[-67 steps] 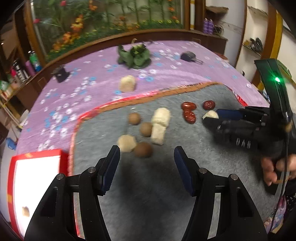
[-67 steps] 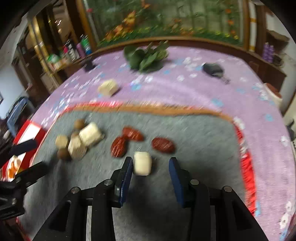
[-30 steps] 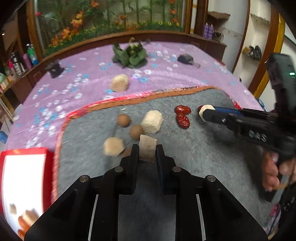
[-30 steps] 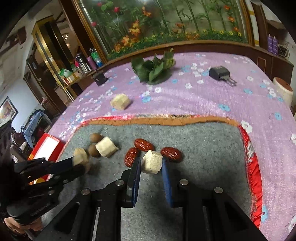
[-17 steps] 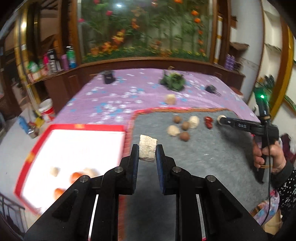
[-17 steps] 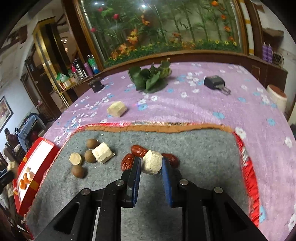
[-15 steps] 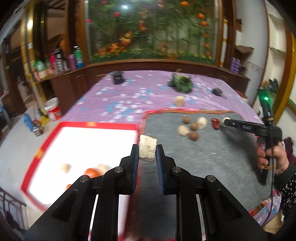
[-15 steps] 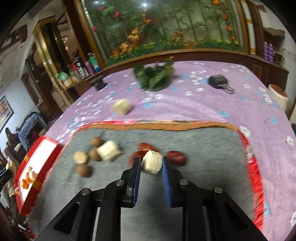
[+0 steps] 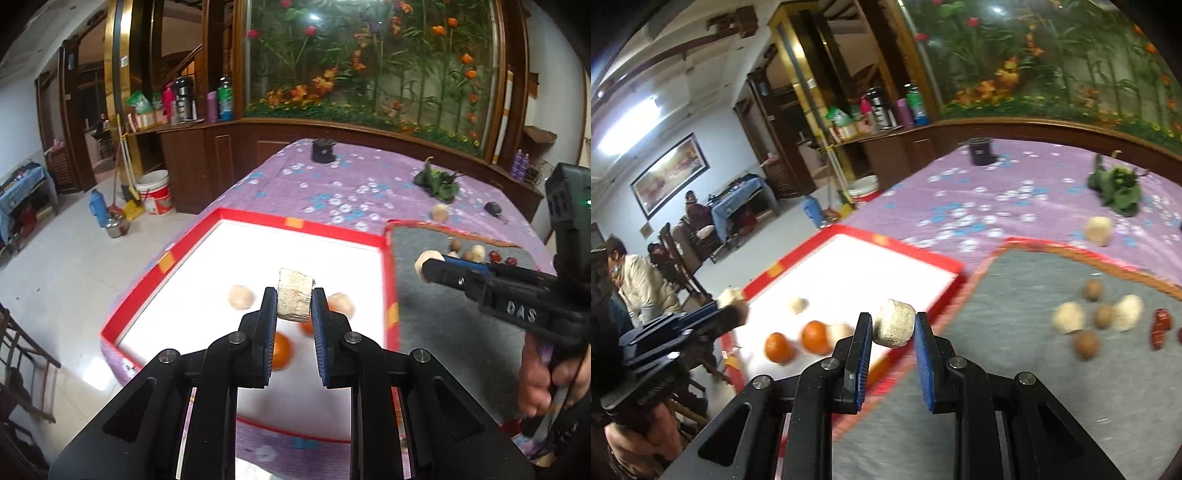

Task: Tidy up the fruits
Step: 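Carry both held cubes over the white tray, then open both tools to drop the cubes into the white tray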

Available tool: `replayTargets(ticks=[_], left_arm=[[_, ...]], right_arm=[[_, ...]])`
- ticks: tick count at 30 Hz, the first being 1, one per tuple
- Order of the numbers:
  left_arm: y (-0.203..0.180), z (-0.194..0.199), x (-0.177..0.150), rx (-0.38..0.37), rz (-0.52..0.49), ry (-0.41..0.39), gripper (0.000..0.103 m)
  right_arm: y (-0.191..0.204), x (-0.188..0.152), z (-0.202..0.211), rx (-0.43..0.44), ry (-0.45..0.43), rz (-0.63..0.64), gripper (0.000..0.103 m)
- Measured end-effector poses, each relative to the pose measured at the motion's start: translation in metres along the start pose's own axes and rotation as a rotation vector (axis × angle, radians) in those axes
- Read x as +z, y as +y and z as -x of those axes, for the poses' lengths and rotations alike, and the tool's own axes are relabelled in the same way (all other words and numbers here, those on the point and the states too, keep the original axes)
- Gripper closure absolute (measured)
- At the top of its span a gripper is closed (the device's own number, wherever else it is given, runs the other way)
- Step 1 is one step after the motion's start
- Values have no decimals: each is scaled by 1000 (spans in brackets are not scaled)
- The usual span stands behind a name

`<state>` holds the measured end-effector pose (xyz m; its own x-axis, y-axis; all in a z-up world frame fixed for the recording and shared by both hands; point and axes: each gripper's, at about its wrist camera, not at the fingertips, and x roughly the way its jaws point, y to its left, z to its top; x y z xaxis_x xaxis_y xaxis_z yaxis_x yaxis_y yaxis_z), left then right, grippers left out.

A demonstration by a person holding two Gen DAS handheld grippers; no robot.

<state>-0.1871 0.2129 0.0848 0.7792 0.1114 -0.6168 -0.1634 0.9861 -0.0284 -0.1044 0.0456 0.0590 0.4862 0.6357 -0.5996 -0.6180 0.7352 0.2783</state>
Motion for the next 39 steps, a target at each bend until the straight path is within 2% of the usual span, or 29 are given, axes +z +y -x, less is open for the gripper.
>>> replayTargets(ticks=[7, 19, 22, 28, 30, 32, 35, 39], left_arm=[[16, -28, -16, 16, 8, 75, 85], [10, -42, -19, 34, -21, 106, 85], [7, -43, -16, 40, -25, 112, 84], [-1, -32, -11, 53, -43, 56, 59], [-5, -26, -9, 46, -48, 32, 48], [-12, -21, -7, 26, -60, 18, 44], [-28, -17, -6, -8, -100, 15, 44], [-54, -15, -6, -84, -153, 25, 44]], right_arm=[[39, -20, -32, 54, 65, 31, 81], [48, -36, -58, 98, 118, 77, 81], [49, -37, -58, 108, 125, 94, 78], [40, -32, -48, 147, 90, 58, 73], [34, -29, -42, 137, 68, 45, 73], [26, -26, -33, 121, 54, 33, 73], [2, -18, -15, 65, 19, 5, 72], [-45, -7, 10, -80, -19, -21, 70]])
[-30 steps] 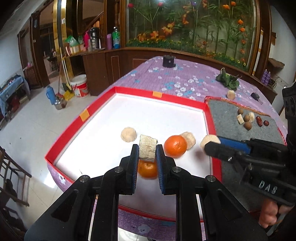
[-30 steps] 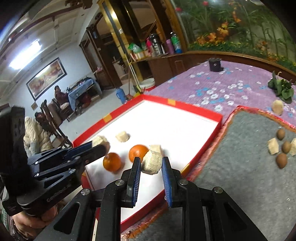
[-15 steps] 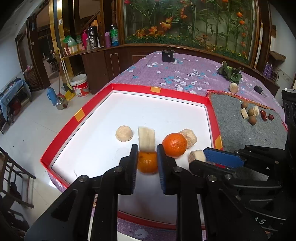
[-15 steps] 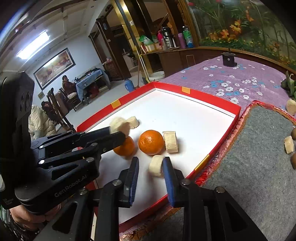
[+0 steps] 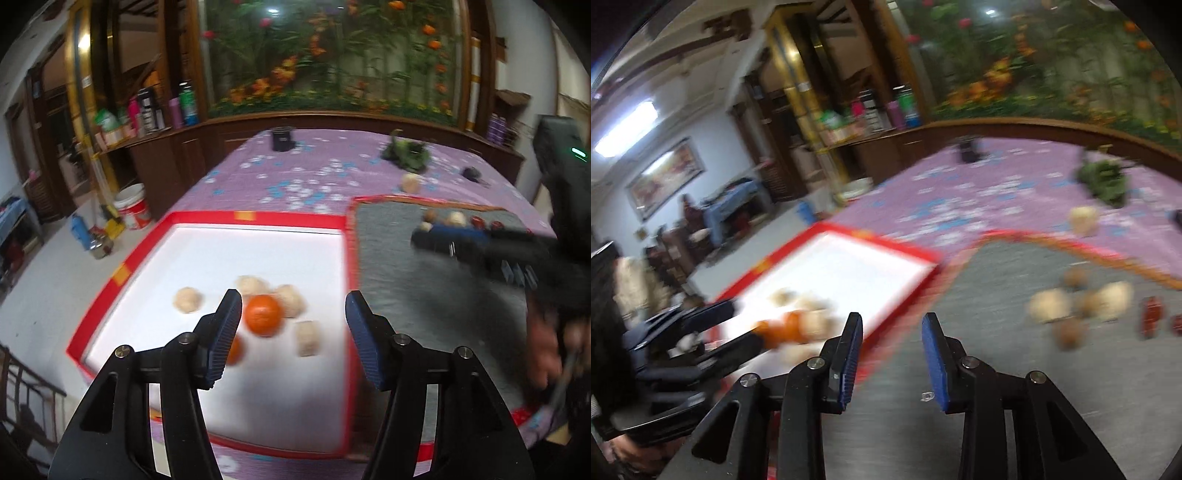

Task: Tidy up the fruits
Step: 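Open both tools to drop the cubes into the white tray, then grasp a tan ball with the left tool while the right tool grasps a pale cube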

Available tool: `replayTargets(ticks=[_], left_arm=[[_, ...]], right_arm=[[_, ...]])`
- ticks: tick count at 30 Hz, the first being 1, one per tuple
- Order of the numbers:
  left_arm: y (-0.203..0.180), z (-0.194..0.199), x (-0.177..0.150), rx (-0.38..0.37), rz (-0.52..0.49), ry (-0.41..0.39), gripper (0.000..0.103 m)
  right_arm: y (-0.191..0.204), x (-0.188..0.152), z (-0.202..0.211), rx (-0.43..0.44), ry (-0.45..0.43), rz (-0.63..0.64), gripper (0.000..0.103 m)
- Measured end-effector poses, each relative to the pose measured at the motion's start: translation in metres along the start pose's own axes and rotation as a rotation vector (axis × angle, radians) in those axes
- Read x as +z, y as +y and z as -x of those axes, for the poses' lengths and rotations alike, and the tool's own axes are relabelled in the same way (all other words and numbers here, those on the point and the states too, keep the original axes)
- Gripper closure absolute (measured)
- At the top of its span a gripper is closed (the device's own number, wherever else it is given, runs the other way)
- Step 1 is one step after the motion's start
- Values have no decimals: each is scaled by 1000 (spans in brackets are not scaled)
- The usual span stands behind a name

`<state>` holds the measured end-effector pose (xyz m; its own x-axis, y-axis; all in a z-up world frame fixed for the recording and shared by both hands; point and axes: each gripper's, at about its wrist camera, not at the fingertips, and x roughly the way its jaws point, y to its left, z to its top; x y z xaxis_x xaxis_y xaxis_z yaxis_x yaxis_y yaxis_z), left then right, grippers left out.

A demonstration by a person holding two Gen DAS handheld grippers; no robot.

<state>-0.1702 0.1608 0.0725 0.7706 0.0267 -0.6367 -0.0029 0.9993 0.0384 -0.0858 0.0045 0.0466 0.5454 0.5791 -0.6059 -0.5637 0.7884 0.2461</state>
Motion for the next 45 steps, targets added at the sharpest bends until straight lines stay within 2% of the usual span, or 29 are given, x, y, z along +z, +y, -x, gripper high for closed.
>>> replayTargets(ticks=[3, 7, 13, 16, 20, 23, 25, 30, 33, 38, 45], left_arm=[[-16, -4, 4, -61, -23, 19, 44], [-39, -12, 12, -119, -55, 49, 44], [-71, -28, 31, -167, -123, 76, 44], [-85, -45, 39, -184, -149, 110, 44], [-101, -72, 47, -201, -190, 167, 44], [-111, -92, 51, -193, -225, 211, 44], [-116, -105, 57, -205, -228, 240, 44], [-127, -133, 67, -212, -231, 298, 44], [-135, -144, 69, -213, -248, 317, 44], [-148, -165, 71, -180, -290, 335, 44], [-163, -179, 81, -185, -347, 317, 45]], right_arm=[[-51, 8, 9, -141, 4, -33, 66], [-101, 14, 5, -324, 39, -17, 63], [-134, 12, -9, -399, 79, 5, 63], [-140, 10, -18, -362, 82, -10, 62], [-148, 10, -31, -308, 144, -50, 61], [-157, 15, -23, -232, 81, -118, 62], [-163, 15, -27, -202, 98, -146, 62], [-164, 20, -25, -154, 138, -159, 69], [-168, 22, -18, -136, 152, -201, 70], [-187, 24, -2, -78, 131, -345, 70], [-193, 22, -2, -49, 151, -405, 70]])
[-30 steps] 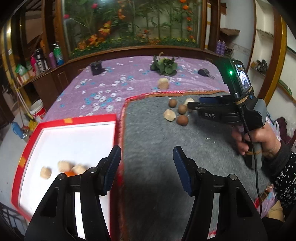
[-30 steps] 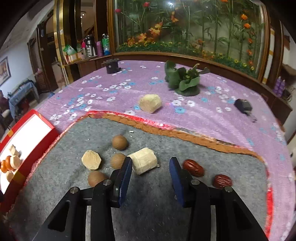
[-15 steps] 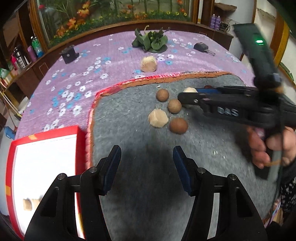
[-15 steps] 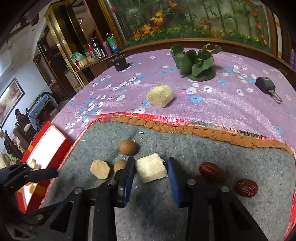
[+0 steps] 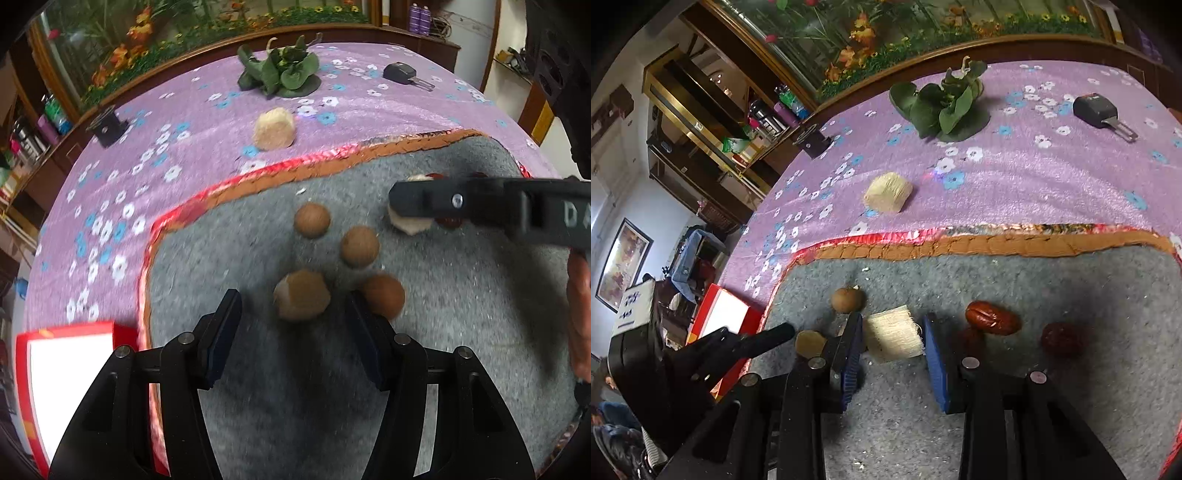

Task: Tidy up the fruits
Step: 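Grasp a tan ball with the left tool while the right tool grasps a pale cube, then carry the tan ball and cube over the white tray and open both tools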

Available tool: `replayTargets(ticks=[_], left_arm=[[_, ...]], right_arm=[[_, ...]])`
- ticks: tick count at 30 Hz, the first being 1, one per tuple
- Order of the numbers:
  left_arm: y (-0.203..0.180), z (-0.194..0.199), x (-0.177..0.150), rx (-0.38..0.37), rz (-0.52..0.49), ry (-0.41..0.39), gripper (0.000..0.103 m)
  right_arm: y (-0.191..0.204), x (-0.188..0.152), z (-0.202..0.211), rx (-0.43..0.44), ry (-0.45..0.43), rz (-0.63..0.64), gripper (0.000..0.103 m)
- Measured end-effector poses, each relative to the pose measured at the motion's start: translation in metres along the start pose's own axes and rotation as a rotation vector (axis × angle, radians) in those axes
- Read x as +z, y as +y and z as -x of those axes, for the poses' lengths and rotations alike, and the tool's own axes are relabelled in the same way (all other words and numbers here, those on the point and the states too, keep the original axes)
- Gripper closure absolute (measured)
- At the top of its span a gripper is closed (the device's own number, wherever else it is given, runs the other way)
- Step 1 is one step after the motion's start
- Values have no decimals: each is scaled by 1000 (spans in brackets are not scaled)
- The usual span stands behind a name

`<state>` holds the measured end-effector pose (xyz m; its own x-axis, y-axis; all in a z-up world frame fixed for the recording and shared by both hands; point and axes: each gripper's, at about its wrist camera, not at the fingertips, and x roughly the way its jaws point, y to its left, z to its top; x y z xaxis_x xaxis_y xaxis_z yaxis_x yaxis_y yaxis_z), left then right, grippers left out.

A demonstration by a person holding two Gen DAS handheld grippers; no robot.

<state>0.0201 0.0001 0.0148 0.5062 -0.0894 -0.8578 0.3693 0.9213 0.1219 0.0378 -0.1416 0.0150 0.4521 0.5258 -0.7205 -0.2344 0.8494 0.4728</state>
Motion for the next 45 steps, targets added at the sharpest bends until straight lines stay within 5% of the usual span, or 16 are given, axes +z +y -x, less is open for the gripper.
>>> replayTargets(ticks=[9, 23, 38, 45], left_arm=[[-6, 3, -2, 11, -20, -37, 74], [-2, 55, -44, 22, 155, -143, 74], [17, 133, -91, 206, 244, -289, 74], [49, 157, -109, 259, 312, -337, 74]], right_arm=[[-4, 2, 3, 19, -4, -25, 70], [-2, -2, 4, 50, -13, -27, 70], [16, -12, -2, 60, -40, 49, 71], [23, -17, -5, 155, -26, 12, 71]])
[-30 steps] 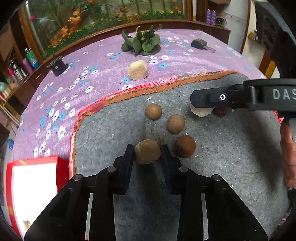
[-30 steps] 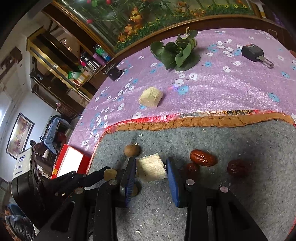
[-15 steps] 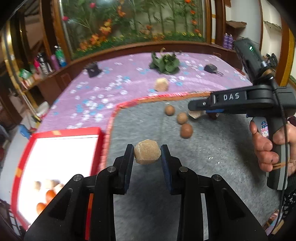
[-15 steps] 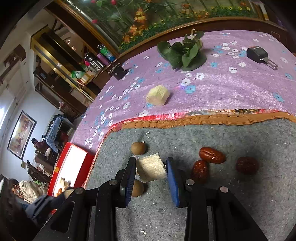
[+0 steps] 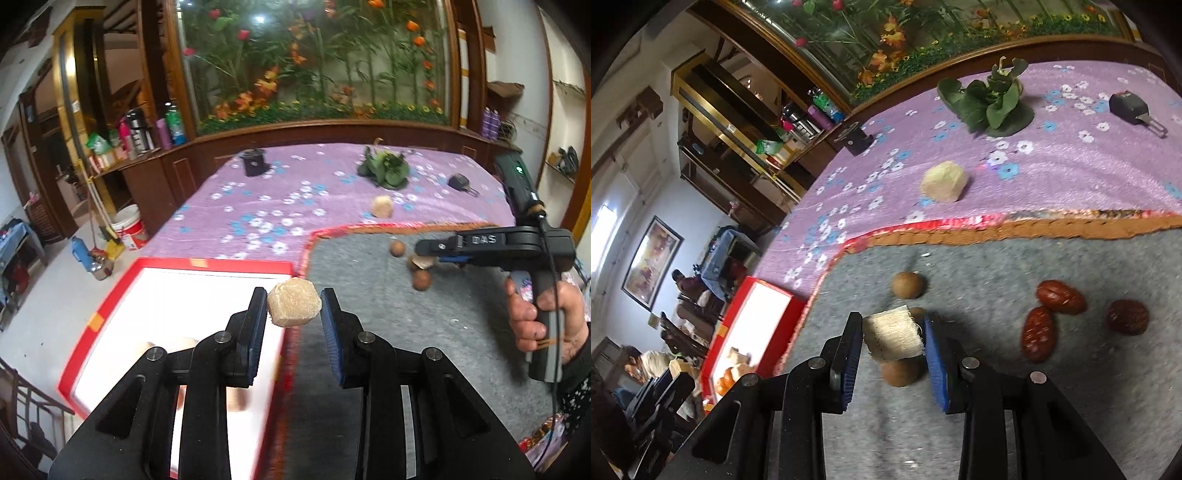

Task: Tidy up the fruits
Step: 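Carry the tan ball and cube over the white tray and open both tools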

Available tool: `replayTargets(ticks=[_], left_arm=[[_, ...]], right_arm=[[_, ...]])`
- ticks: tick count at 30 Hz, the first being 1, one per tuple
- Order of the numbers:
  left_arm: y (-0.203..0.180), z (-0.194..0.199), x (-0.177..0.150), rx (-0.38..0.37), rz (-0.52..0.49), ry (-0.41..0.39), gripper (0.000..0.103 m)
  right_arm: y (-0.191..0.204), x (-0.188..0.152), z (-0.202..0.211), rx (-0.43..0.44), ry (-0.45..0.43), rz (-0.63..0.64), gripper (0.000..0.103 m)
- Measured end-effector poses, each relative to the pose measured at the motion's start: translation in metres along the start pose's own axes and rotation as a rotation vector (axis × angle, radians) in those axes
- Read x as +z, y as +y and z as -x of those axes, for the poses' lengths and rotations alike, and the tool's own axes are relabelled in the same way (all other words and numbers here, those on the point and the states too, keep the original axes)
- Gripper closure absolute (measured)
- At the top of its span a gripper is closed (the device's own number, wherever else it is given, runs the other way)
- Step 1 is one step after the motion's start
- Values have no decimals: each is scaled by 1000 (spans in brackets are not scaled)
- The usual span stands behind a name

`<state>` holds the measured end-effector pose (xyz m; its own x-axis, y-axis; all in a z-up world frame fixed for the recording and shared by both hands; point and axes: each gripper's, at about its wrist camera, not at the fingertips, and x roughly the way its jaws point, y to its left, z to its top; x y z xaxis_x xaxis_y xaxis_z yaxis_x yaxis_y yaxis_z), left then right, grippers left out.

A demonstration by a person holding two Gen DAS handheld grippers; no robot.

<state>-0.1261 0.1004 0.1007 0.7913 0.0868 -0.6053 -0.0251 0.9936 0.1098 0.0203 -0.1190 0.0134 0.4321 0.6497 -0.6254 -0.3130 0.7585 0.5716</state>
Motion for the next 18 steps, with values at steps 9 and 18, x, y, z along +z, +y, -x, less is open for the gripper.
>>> replayTargets(ticks=[9, 18], left_arm=[[53, 0, -13, 71, 95, -7, 74], [128, -12, -39, 204, 214, 42, 74]], right_arm=[[80, -12, -20, 139, 26, 53, 71], [163, -41, -69, 164, 61, 166, 71]])
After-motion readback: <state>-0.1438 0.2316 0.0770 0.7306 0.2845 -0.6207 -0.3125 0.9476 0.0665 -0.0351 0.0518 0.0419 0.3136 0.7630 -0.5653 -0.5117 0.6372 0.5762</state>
